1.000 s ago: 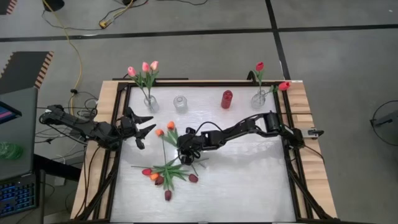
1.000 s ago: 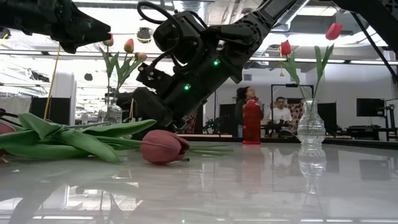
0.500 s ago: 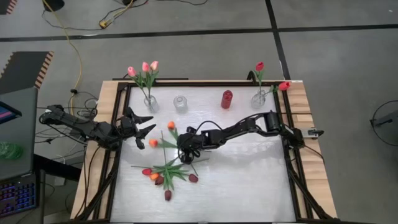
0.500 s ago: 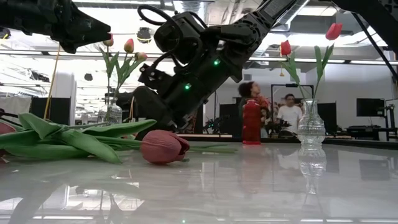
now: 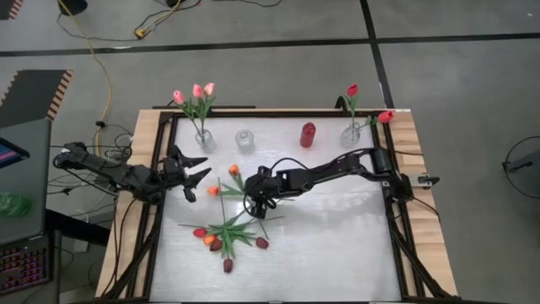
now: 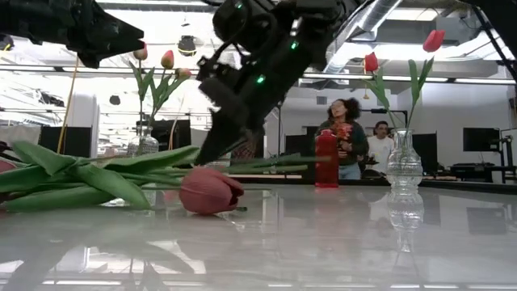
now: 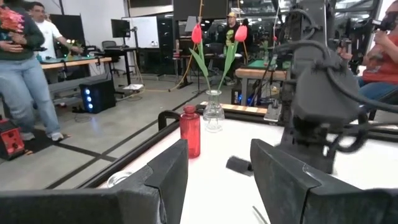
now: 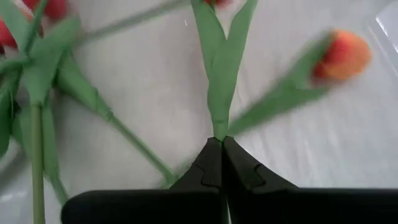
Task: Sort flowers into vase by color
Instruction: Put the orange flower into the middle transparent vase
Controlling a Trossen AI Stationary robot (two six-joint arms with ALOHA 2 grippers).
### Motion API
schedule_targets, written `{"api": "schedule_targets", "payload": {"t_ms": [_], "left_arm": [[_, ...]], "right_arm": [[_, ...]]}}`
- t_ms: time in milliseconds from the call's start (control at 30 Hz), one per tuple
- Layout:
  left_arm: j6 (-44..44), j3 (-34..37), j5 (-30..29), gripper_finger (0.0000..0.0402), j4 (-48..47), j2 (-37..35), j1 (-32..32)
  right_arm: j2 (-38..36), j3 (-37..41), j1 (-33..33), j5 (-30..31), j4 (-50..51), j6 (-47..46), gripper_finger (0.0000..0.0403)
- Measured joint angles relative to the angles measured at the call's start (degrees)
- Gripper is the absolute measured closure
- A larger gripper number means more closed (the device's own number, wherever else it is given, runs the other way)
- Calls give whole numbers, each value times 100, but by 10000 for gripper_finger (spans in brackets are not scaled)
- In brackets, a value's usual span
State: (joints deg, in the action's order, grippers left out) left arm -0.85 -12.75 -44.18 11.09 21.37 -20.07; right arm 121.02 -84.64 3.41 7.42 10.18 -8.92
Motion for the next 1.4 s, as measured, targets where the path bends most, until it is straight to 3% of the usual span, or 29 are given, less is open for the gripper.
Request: {"api": "schedule_targets", "payload": {"t_ms": [467,900,1233,1400], "left_arm": [[-14,0,2,239,232,0,1],[65,0,36,239,289,0,1],[504,0,340,239,304,165,1],[741,0,341,239,435,612,8]], "right_arm": [[-1124,0,-331,48,1498,336,378],[-2006,23,-433,821,3627,448,378],[-3300,770,-485,964,3616,-60,377],[-4123,1617,-503,968,2429,-176,378]]}}
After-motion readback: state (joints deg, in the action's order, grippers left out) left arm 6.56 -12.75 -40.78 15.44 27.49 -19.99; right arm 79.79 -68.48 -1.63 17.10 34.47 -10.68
